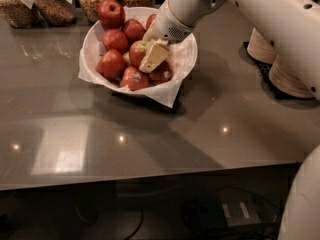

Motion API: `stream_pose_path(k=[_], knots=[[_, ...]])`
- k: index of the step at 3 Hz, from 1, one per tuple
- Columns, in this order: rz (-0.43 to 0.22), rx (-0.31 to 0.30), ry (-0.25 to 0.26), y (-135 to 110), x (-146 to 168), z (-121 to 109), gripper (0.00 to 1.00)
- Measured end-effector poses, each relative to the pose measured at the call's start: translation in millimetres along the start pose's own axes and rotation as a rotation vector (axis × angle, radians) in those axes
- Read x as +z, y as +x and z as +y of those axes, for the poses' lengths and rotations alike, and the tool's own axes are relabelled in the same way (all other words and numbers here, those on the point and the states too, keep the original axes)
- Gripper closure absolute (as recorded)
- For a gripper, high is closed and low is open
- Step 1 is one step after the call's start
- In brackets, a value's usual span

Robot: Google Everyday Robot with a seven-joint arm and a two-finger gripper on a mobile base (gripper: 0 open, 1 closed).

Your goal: Pick apple from white bowl

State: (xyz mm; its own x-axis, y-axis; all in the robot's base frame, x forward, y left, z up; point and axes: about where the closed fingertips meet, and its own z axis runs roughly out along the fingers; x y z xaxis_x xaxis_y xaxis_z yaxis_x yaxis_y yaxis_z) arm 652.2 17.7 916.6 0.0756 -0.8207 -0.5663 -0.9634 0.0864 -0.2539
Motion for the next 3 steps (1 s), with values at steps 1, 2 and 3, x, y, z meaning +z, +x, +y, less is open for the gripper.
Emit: stream_pose_path(k=[1, 2, 3], knots=[[0.001, -0.003, -0.009, 1, -1, 6, 0.65], [-0.006, -0.016, -0.020, -1, -8, 14, 0.88], [-0.023, -0.038, -0.019, -7, -26, 22, 1.00]])
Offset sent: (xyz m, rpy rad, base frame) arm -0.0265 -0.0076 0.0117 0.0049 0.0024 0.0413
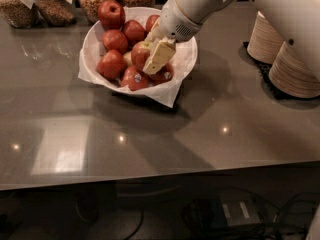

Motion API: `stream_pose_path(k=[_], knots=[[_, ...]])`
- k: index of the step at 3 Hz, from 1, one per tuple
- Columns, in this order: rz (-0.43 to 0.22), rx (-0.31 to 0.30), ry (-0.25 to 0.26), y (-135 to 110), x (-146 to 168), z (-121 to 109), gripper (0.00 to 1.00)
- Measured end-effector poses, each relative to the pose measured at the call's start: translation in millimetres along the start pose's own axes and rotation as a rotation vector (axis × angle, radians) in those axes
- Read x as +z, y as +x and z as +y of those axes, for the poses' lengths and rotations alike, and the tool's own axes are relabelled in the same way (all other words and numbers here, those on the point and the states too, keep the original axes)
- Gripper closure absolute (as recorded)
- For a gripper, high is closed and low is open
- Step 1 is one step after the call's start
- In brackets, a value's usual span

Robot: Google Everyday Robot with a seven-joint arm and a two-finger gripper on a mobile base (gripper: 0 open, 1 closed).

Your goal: Pick apple from white bowl

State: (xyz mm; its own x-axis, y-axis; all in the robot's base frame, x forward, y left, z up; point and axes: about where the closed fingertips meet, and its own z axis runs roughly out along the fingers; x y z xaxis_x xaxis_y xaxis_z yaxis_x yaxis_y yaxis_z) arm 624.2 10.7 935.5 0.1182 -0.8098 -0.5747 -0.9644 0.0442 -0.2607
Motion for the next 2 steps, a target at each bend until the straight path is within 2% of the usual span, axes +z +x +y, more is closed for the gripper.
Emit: stream_pose_path(k=[1, 2], knots=[[-0.025, -0.036, 0.015, -9, -28, 7, 1.00], [-0.066, -0.093, 0.031, -17, -70, 20, 1.00]])
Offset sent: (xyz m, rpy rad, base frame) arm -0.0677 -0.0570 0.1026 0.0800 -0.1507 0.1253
